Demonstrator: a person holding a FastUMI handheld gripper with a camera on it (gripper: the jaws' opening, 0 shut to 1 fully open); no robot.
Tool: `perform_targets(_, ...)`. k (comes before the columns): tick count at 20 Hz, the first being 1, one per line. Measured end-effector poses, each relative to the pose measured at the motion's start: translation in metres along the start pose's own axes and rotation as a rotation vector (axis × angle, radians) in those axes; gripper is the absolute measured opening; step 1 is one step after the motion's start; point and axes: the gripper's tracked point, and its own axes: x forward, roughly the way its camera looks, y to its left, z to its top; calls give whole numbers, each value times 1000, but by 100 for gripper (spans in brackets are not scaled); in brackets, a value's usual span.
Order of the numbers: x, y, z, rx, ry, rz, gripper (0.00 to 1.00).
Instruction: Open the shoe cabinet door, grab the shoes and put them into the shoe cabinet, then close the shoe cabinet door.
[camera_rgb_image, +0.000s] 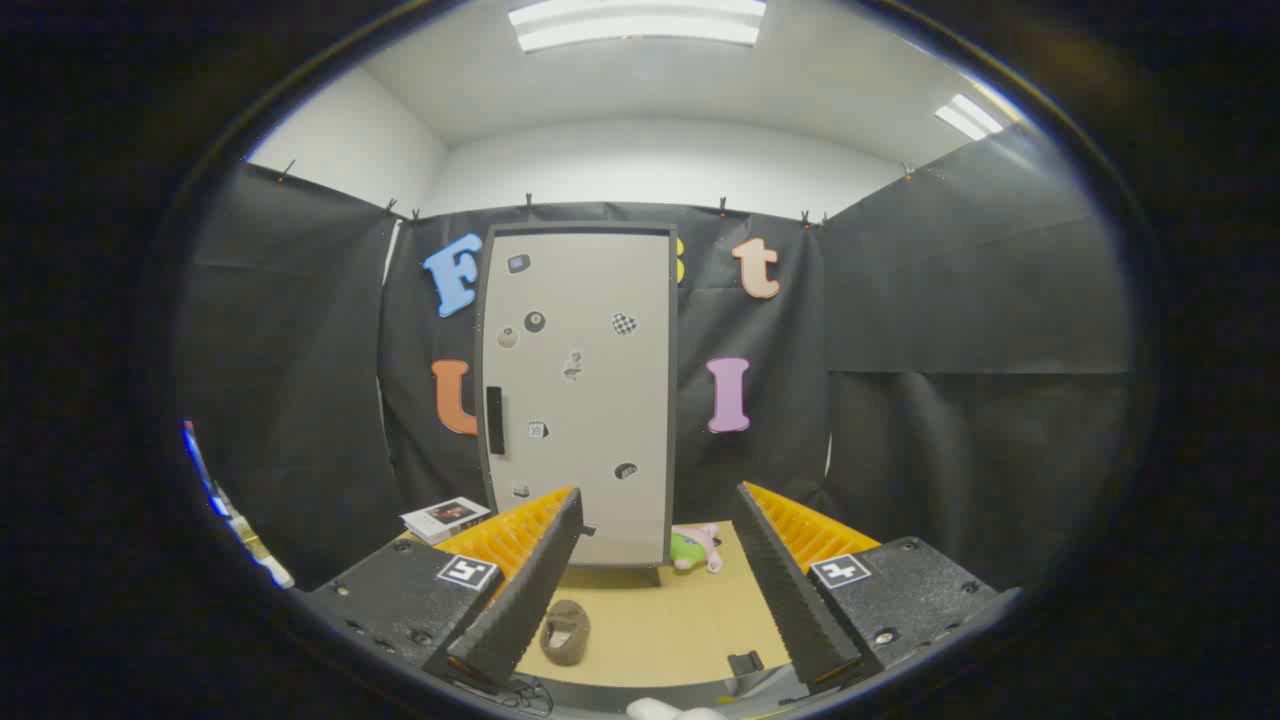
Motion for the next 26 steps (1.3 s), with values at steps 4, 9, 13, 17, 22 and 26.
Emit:
perform_targets(4, 1, 8, -3, 7, 13, 1, 99)
perform_targets(9, 4, 23, -1, -3, 14, 12, 99)
perform_targets(13, 9, 32, 5, -12, 5, 14, 99)
perform_targets(17, 28, 57, 2, -26, 10, 18, 99)
perform_targets(22, 85, 113, -13, -30, 50, 58, 98)
perform_targets(26, 153, 168, -25, -16, 75, 117, 98)
